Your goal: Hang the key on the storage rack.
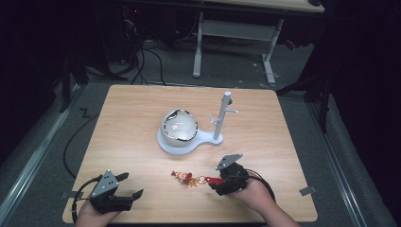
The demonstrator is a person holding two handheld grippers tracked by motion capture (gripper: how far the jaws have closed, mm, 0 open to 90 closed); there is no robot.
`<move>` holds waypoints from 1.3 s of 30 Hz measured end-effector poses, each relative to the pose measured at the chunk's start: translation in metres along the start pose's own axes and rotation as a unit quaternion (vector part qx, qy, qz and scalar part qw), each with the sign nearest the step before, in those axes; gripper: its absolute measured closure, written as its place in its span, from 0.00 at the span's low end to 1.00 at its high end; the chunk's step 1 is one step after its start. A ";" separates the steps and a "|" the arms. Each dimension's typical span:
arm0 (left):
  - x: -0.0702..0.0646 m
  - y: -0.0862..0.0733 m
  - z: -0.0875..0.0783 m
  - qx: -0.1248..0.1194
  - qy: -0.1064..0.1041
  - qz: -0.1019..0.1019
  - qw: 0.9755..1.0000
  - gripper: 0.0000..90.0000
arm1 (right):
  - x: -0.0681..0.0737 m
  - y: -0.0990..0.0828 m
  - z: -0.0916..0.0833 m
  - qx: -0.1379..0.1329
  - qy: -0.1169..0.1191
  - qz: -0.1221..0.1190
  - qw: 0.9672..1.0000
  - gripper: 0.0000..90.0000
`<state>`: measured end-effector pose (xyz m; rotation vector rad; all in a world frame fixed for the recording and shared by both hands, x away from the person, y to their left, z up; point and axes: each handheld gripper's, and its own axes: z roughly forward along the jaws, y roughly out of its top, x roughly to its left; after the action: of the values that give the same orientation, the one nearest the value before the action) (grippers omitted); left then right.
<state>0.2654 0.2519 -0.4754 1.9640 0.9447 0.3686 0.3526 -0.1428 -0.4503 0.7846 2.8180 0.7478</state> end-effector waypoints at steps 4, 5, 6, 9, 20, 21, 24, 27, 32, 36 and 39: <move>0.000 0.001 -0.002 -0.002 0.000 0.002 1.000 0.21 | 0.002 0.012 0.002 0.058 -0.002 -0.022 0.998 0.36; 0.000 0.000 -0.002 -0.002 0.001 0.002 1.000 0.21 | 0.002 0.016 0.002 0.069 -0.004 -0.029 0.997 0.36; 0.000 0.000 -0.002 -0.001 0.002 0.001 1.000 0.21 | 0.003 0.019 0.002 0.081 -0.005 -0.040 0.996 0.37; 0.001 0.000 -0.002 -0.002 0.003 -0.001 1.000 0.21 | 0.007 0.029 0.004 0.122 -0.007 -0.072 0.990 0.37; 0.001 -0.001 -0.001 0.004 0.003 0.003 1.000 0.21 | 0.014 0.051 0.019 0.207 0.000 -0.125 0.970 0.42; 0.001 -0.001 -0.001 0.004 0.002 0.002 1.000 0.21 | 0.013 0.052 0.020 0.211 -0.001 -0.127 0.969 0.43; 0.001 -0.001 -0.001 0.005 0.002 0.002 1.000 0.21 | 0.010 0.055 0.023 0.225 0.005 -0.132 0.965 0.47; 0.001 -0.001 -0.001 0.005 0.001 0.003 1.000 0.21 | 0.008 0.059 0.026 0.234 0.010 -0.138 0.962 0.51; 0.001 -0.001 0.000 0.006 0.000 0.004 1.000 0.21 | 0.009 0.065 0.032 0.250 0.020 -0.153 0.956 0.64; 0.001 0.000 0.000 0.007 0.001 0.005 1.000 0.21 | 0.008 0.071 0.037 0.268 0.020 -0.156 0.951 0.69; 0.001 -0.001 0.000 0.006 0.001 0.005 1.000 0.21 | 0.005 0.074 0.040 0.272 0.023 -0.153 0.950 0.72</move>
<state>0.2657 0.2530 -0.4758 1.9808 0.9397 0.3707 0.3911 -0.0682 -0.4486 0.3597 3.1125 -0.0685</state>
